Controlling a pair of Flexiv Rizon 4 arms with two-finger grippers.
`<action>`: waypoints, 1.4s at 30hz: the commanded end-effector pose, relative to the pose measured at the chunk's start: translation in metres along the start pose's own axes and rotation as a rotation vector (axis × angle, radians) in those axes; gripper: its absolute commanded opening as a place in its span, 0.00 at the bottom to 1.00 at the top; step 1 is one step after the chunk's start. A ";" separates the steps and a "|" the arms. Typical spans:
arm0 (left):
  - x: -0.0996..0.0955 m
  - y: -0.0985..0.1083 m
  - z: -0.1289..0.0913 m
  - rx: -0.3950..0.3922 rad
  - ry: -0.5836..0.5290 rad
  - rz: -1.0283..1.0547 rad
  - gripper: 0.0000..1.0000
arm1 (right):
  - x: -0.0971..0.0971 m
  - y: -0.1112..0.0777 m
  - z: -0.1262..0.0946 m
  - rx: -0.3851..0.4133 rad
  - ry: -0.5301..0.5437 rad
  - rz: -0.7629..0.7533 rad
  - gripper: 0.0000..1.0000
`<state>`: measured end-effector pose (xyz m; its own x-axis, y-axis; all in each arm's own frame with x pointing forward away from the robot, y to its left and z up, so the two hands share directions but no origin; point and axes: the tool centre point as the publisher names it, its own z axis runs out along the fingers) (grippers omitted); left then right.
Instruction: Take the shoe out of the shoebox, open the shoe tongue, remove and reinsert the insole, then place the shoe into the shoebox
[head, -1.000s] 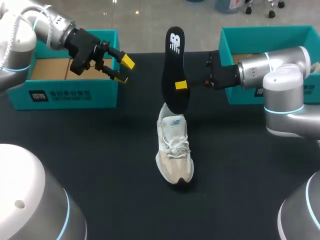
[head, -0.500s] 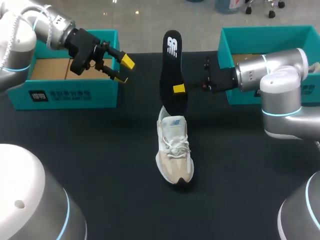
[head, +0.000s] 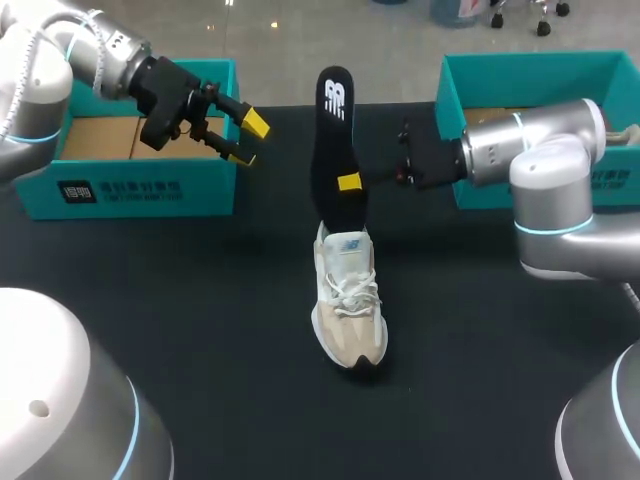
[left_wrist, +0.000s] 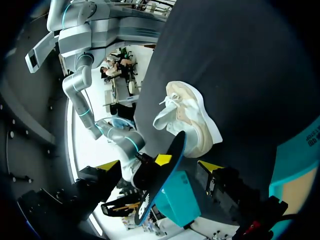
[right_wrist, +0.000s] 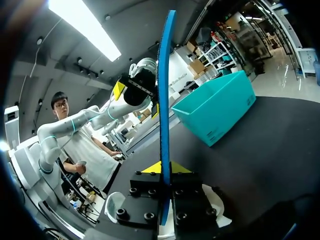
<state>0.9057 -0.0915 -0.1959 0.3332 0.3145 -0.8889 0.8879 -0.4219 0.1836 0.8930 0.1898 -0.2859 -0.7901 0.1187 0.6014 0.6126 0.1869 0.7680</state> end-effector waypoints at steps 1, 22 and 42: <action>0.000 0.000 -0.001 0.002 0.002 0.001 1.00 | 0.000 -0.004 0.007 -0.001 -0.001 0.003 0.00; 0.000 0.000 -0.001 0.002 0.002 0.001 1.00 | 0.002 -0.012 0.010 -0.030 -0.032 -0.068 0.00; 0.000 0.000 -0.001 0.002 0.002 0.001 1.00 | -0.005 -0.032 0.007 -0.024 -0.036 -0.041 0.00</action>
<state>0.9057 -0.0915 -0.1959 0.3333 0.3145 -0.8888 0.8878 -0.4220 0.1836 0.8792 0.1895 -0.3133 -0.8156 0.1436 0.5605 0.5782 0.1679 0.7984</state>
